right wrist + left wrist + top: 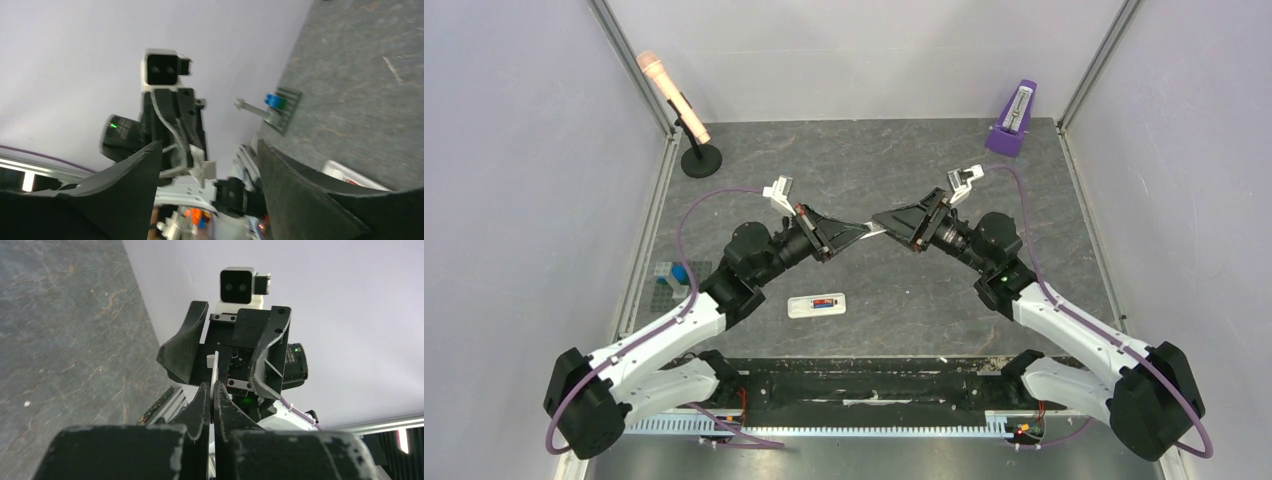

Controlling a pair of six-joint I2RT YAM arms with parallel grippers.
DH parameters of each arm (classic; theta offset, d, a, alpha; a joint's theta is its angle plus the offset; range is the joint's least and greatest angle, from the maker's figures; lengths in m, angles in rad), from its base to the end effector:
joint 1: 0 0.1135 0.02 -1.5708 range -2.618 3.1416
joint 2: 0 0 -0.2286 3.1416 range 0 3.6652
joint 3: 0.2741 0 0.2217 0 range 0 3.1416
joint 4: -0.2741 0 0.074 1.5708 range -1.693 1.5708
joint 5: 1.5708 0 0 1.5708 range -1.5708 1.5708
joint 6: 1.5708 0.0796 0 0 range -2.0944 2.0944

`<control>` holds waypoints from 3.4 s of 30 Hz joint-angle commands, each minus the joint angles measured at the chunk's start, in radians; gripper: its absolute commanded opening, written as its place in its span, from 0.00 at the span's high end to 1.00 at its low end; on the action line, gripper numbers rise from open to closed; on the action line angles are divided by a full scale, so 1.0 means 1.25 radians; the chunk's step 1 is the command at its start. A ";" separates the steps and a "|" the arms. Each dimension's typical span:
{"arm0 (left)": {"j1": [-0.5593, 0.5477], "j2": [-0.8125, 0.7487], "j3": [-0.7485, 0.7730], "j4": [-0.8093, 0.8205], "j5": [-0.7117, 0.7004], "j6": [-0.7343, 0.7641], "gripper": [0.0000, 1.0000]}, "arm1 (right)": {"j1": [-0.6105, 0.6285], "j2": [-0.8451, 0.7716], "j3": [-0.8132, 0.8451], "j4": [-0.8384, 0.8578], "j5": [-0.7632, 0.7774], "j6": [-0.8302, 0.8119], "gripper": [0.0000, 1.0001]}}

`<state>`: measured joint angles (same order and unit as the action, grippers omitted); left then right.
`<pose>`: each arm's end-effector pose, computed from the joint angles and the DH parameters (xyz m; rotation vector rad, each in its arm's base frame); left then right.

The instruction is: Load the batteries into the remote control

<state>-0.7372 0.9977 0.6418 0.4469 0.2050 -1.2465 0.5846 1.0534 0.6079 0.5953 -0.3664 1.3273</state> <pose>0.1877 -0.1924 0.3013 -0.2489 1.7354 -1.6954 0.2111 0.1739 0.2965 0.2717 1.6917 1.7692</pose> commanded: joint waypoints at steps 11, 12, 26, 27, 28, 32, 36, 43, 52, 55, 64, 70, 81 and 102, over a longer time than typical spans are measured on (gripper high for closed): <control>0.055 -0.093 0.129 -0.354 0.224 0.129 0.98 | -0.009 0.042 0.268 -0.554 -0.240 -0.576 0.32; 0.056 -0.092 0.129 -0.353 0.229 0.126 0.98 | -0.009 0.043 0.266 -0.555 -0.252 -0.575 0.34; 0.058 -0.078 0.117 -0.344 0.233 0.109 0.98 | -0.009 0.052 0.221 -0.555 -0.316 -0.499 0.56; 0.058 -0.078 0.116 -0.343 0.230 0.109 0.98 | -0.009 0.054 0.221 -0.554 -0.322 -0.494 0.57; 0.058 -0.078 0.115 -0.342 0.227 0.109 0.98 | -0.009 0.057 0.218 -0.554 -0.327 -0.488 0.57; 0.058 -0.080 0.113 -0.342 0.209 0.114 0.98 | -0.009 0.051 0.213 -0.571 -0.322 -0.481 0.44; 0.058 -0.081 0.111 -0.352 0.194 0.128 0.98 | -0.008 0.040 0.212 -0.588 -0.305 -0.473 0.37; 0.058 -0.079 0.101 -0.354 0.192 0.132 0.98 | -0.009 0.043 0.209 -0.587 -0.292 -0.460 0.66; 0.058 -0.089 0.087 -0.353 0.187 0.131 0.98 | -0.009 0.022 0.187 -0.532 -0.265 -0.402 0.41; 0.058 -0.091 0.079 -0.353 0.186 0.131 0.98 | -0.009 0.018 0.169 -0.487 -0.258 -0.364 0.46; 0.058 -0.097 0.061 -0.353 0.176 0.132 0.98 | -0.009 -0.010 0.092 -0.309 -0.287 -0.240 0.43; 0.058 -0.101 0.054 -0.353 0.177 0.133 0.98 | -0.009 -0.016 0.078 -0.256 -0.278 -0.205 0.41; 0.058 -0.101 0.050 -0.345 0.183 0.125 0.98 | -0.009 0.009 0.080 -0.275 -0.271 -0.202 0.58; 0.058 -0.091 0.024 -0.321 0.173 0.116 0.75 | -0.009 0.037 0.092 -0.313 -0.270 -0.214 1.00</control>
<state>-0.6621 0.8856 0.6800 -0.0120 0.4156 -1.1091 0.5709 1.0939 0.7094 0.1856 -0.7105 1.0634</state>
